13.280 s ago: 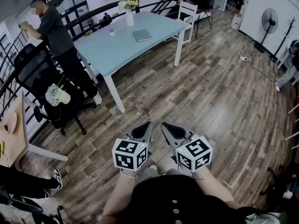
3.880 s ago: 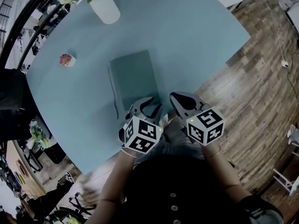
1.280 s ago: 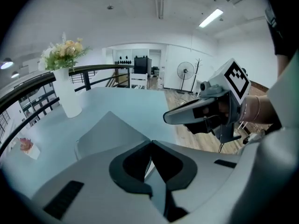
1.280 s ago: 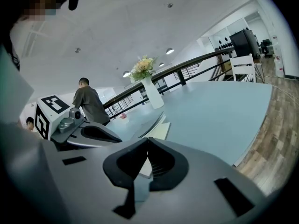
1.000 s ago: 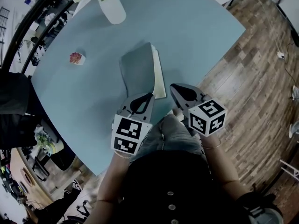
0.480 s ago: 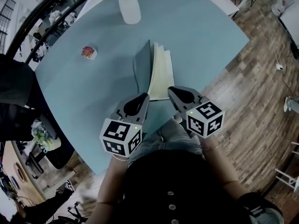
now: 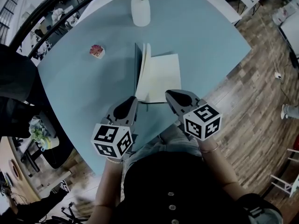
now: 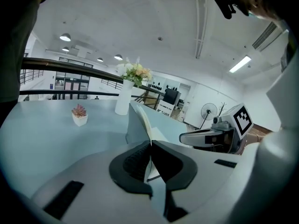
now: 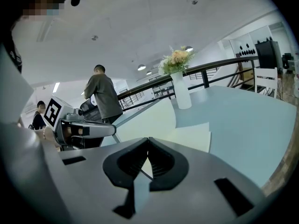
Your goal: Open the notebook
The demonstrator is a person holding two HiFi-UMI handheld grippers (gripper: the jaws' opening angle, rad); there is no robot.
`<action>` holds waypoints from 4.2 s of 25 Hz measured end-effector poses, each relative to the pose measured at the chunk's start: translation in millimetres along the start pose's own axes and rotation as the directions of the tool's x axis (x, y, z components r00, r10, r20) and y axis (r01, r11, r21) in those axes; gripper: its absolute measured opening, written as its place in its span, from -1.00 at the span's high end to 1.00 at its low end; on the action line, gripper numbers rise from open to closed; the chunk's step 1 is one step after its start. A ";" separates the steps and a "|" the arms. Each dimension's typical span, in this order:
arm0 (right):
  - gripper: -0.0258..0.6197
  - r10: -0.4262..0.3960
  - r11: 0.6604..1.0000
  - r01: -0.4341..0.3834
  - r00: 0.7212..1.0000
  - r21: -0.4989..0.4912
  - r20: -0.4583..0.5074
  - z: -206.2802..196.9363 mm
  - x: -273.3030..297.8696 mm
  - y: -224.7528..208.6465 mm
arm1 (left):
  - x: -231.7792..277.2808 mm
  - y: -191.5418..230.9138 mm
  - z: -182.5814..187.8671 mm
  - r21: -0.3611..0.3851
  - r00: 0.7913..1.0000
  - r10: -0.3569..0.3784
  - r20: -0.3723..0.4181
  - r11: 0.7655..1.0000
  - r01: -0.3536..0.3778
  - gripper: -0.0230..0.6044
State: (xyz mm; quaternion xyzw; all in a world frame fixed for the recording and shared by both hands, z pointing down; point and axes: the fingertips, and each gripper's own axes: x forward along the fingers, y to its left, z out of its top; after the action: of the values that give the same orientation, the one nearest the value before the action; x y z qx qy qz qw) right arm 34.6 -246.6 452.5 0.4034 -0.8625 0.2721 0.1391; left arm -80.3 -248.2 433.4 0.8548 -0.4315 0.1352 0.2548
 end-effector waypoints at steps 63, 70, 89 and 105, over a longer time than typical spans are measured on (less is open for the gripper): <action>0.91 -0.004 1.000 0.005 0.995 0.009 -0.102 -35.6 32.6 20.9 | -10.9 114.6 -89.9 -0.034 0.941 0.249 -0.228 0.964 -0.263 0.62; 0.91 0.022 1.000 -0.023 0.997 -0.014 -0.068 -19.7 23.5 17.9 | -10.5 90.5 -58.7 -0.036 0.965 0.218 -0.146 0.974 -0.225 0.70; 0.91 0.059 0.995 -0.056 0.998 -0.087 0.034 33.0 -7.6 7.7 | -1.8 15.1 38.3 0.050 0.996 0.066 0.067 0.996 -0.070 0.85; 0.91 0.074 0.974 -0.045 0.990 -0.223 0.122 78.2 -28.4 26.5 | -5.9 -30.0 79.9 0.181 0.990 -0.039 0.137 0.983 0.014 0.87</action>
State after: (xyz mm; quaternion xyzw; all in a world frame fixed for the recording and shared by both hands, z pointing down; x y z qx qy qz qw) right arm 30.7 -260.5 366.4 0.3763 -0.9062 0.1524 0.1184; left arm -58.7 -273.5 354.6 0.8873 -0.4230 0.1097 0.1475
